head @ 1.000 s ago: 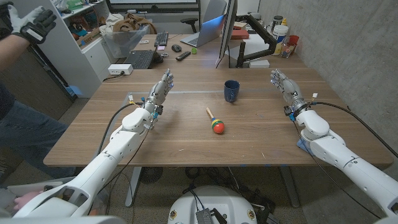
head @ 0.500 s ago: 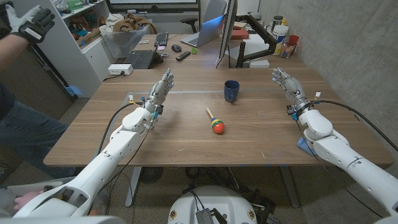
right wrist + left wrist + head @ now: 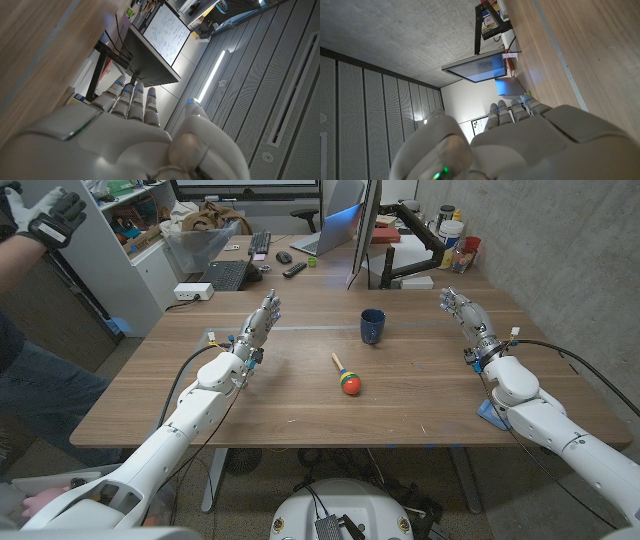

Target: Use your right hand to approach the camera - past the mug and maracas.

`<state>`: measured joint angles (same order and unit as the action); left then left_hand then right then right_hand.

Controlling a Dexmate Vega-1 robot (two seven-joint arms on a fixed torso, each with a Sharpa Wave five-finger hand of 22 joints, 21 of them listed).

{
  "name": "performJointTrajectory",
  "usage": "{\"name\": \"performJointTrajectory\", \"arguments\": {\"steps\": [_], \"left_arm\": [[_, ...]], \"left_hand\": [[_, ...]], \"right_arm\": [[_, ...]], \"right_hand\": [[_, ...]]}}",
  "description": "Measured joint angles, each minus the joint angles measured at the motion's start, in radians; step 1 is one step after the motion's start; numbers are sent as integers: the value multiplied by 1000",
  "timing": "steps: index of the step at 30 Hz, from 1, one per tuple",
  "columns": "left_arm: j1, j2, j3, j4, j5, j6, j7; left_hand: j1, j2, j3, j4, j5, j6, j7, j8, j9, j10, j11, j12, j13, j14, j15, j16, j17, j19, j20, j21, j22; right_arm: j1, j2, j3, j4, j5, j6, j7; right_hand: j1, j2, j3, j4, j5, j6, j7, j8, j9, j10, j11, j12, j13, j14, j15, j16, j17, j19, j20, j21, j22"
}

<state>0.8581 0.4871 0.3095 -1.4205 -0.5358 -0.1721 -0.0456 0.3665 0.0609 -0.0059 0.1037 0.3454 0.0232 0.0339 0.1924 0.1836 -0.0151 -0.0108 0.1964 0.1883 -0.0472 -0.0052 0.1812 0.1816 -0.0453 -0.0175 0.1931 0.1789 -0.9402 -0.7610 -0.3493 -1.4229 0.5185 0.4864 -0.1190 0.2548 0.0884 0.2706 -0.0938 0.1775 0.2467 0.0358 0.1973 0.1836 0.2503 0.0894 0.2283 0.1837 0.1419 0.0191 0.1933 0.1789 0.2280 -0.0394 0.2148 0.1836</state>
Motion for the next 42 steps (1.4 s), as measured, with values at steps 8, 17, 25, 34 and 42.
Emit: {"name": "performJointTrajectory", "arguments": {"steps": [8, 17, 25, 34, 42], "left_arm": [[1, 3, 0, -8, 1, 5, 3], [1, 6, 2, -12, 4, 11, 6], [1, 8, 4, -13, 7, 17, 7], [-3, 13, 6, -14, 13, 24, 10], [-6, 16, 8, -19, 17, 30, 13]], "left_hand": [[0, 0, -1, 1, 0, 0, 0, 0, 0, 0, 0, 0, 0, 0, 0, 0, 0, 0, 0, 0, 0], [0, 0, -4, -2, 0, 0, 0, 0, 0, 0, 0, 0, 0, 0, 0, 0, 0, 0, 0, 0, 0], [0, 0, -4, -2, 0, 0, 0, 0, 0, 0, 0, 0, 0, 0, 0, 0, 0, -4, 4, 0, 0], [0, 0, -4, -2, 0, 0, 0, 0, 0, 0, 0, 0, 0, 0, 0, 0, 0, -4, 4, 0, 0], [5, 5, -7, -4, 0, 0, 0, 0, 0, 0, 0, 0, 0, 0, 0, 0, 0, -3, 4, 0, 0]], "right_arm": [[-2, -7, 2, 4, -12, 17, 6], [-9, -20, 9, 4, -25, 31, 7], [-20, -34, 20, -1, -36, 38, -1], [-29, -45, 27, -6, -50, 47, -9], [-38, -56, 31, -11, -72, 55, -19]], "right_hand": [[1, -9, 0, 0, 0, -4, -4, 0, 0, 7, -7, 0, 0, 3, -3, 0, 0, 11, -3, 0, 0], [-3, -13, -4, -4, 0, -4, -4, 0, 0, 20, -9, 8, 0, 12, -5, 0, 0, 11, -3, 0, 0], [1, -17, -7, -7, 0, -4, -4, 0, 5, 23, -13, 8, 0, 21, -7, 0, 0, 16, 2, 0, 0], [-2, -21, -3, -13, 7, 6, -13, 0, 5, 30, -20, 8, 0, 25, -10, 0, 0, 16, 2, 0, 0], [17, -1, 6, -22, 8, 23, -27, 8, 5, 46, -22, 8, 0, 33, -17, 0, -2, 22, -4, 0, 0]]}}
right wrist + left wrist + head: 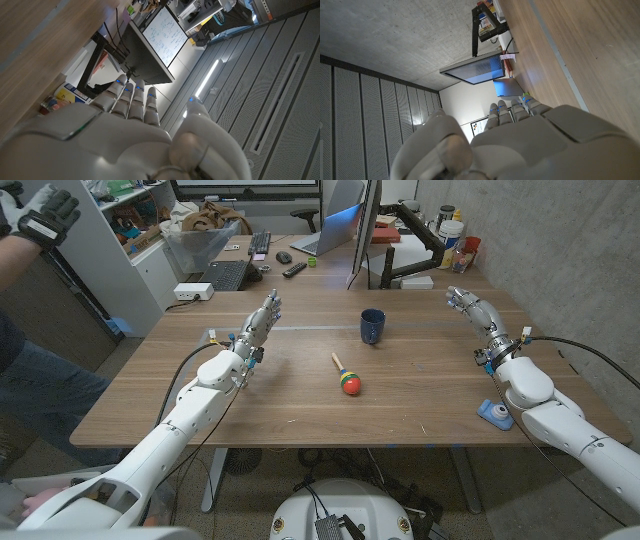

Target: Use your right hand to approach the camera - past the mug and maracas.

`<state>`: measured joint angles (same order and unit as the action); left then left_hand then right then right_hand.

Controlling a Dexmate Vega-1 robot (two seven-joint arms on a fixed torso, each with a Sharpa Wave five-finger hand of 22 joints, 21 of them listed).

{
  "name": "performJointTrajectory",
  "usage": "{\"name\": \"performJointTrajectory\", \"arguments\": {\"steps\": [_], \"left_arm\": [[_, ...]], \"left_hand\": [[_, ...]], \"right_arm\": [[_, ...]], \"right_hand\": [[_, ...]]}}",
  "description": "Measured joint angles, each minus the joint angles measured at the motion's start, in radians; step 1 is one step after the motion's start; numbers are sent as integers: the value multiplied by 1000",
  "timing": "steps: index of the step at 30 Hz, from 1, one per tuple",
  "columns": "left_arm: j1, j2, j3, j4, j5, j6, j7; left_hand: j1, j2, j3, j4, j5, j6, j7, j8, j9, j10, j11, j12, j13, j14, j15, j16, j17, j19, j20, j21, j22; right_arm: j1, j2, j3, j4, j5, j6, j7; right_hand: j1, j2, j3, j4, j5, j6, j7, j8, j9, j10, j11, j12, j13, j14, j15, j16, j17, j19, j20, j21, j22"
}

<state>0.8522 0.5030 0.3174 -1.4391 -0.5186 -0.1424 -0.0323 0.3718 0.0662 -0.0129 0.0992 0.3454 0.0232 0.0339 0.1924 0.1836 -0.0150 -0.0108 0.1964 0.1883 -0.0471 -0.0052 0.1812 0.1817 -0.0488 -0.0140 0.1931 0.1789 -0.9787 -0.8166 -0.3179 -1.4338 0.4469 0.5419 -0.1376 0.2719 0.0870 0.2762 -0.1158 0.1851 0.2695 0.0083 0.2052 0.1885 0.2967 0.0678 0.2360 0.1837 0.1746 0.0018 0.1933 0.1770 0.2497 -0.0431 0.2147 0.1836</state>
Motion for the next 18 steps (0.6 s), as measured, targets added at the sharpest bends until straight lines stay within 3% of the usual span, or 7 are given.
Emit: {"name": "performJointTrajectory", "arguments": {"steps": [18], "left_arm": [[-1, 5, 0, -6, 6, 10, 6]], "left_hand": [[0, 0, 0, 0, 0, 0, 0, 0, 0, 0, 0, 0, 0, 0, 0, 0, 0, -3, 3, 0, 0]], "right_arm": [[-37, -26, 21, -23, -28, 16, -23]], "right_hand": [[5, -5, 0, 0, 0, -14, -14, -7, 0, 9, -9, 7, 0, 17, -7, 0, 2, 16, 2, 0, 0]]}}
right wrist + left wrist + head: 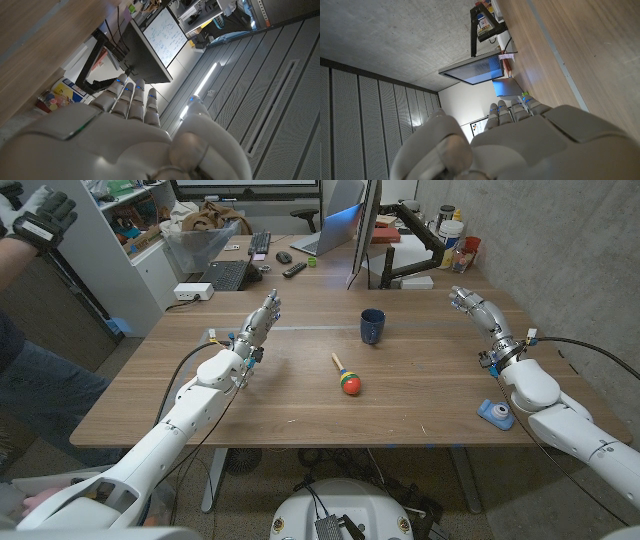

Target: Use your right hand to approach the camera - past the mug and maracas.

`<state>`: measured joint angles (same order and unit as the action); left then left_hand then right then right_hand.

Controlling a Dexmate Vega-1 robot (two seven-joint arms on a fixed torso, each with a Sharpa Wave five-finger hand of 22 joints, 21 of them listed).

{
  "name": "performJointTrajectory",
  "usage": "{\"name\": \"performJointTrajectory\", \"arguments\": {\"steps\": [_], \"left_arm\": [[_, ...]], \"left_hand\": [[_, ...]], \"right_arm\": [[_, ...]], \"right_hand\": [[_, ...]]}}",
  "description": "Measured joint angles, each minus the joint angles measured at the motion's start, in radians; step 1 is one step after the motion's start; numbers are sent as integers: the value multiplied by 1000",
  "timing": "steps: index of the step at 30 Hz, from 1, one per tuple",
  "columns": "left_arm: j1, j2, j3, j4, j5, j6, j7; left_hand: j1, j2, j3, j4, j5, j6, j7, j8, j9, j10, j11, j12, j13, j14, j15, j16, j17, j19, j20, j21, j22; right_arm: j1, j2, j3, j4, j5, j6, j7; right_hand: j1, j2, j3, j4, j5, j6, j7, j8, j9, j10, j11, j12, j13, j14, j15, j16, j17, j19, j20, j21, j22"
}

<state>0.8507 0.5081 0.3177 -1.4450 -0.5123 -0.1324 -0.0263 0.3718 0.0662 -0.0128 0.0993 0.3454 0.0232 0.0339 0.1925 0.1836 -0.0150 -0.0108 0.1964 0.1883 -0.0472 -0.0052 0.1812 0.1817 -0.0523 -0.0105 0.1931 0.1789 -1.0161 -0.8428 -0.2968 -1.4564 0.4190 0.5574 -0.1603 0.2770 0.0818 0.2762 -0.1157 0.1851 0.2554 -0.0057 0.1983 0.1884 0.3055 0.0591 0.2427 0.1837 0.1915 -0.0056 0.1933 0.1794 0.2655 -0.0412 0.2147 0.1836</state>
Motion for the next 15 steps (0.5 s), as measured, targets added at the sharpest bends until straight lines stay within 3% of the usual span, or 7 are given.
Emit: {"name": "performJointTrajectory", "arguments": {"steps": [15], "left_arm": [[3, 10, 0, -20, 7, 9, 8]], "left_hand": [[4, 4, -3, 3, 0, 0, 0, 0, 0, 0, 0, 0, 0, -4, 4, 0, 0, 0, 0, 0, 0]], "right_arm": [[-45, -26, 23, -26, -22, 8, -19]], "right_hand": [[-5, -5, 0, 0, 0, 6, -5, 0, 0, 0, 0, 0, 0, 5, 5, 0, 0, 5, 13, 0, -2]]}}
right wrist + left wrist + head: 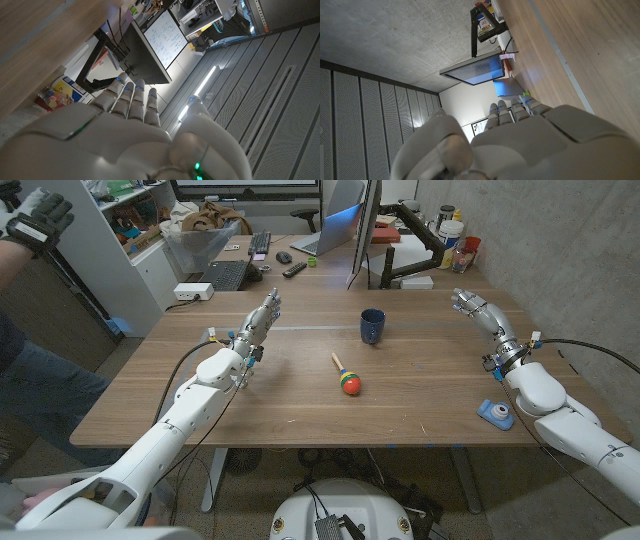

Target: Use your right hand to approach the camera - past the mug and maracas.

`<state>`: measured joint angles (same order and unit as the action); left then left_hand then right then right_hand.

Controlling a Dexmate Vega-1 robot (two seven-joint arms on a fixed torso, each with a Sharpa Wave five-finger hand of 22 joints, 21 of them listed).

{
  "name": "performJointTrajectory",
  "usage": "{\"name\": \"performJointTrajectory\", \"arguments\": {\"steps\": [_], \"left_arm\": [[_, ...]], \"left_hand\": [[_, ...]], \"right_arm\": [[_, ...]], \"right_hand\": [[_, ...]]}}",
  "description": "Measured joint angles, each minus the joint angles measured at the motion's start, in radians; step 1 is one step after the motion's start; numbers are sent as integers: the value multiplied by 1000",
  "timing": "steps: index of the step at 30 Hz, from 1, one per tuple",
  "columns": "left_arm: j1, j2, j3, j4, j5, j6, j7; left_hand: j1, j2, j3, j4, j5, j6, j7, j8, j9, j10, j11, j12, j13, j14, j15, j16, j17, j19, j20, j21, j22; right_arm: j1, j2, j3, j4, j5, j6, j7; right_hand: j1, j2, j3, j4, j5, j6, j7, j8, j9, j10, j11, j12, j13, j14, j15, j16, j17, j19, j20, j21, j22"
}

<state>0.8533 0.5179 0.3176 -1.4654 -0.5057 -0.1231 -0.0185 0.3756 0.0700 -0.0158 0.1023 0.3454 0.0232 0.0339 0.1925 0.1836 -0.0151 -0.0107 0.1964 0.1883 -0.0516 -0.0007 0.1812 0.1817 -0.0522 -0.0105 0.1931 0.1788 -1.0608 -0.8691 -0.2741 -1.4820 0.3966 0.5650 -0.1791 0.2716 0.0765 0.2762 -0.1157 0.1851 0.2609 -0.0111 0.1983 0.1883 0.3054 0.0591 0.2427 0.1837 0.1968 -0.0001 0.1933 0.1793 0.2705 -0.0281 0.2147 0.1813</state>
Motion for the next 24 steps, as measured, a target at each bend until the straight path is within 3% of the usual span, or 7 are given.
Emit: {"name": "performJointTrajectory", "arguments": {"steps": [24], "left_arm": [[15, 20, -3, -38, 7, 29, 15]], "left_hand": [[0, 0, -4, -4, 0, 5, 5, 4, 0, 0, 7, 0, 0, -5, 12, 0, 2, 0, 0, 0, 0]], "right_arm": [[-60, -27, 36, -27, -30, 17, -22]], "right_hand": [[0, 0, 0, 0, 0, 22, -14, 7, 0, 10, -10, 0, 0, 11, -7, 0, 0, 4, 4, 0, 0]]}}
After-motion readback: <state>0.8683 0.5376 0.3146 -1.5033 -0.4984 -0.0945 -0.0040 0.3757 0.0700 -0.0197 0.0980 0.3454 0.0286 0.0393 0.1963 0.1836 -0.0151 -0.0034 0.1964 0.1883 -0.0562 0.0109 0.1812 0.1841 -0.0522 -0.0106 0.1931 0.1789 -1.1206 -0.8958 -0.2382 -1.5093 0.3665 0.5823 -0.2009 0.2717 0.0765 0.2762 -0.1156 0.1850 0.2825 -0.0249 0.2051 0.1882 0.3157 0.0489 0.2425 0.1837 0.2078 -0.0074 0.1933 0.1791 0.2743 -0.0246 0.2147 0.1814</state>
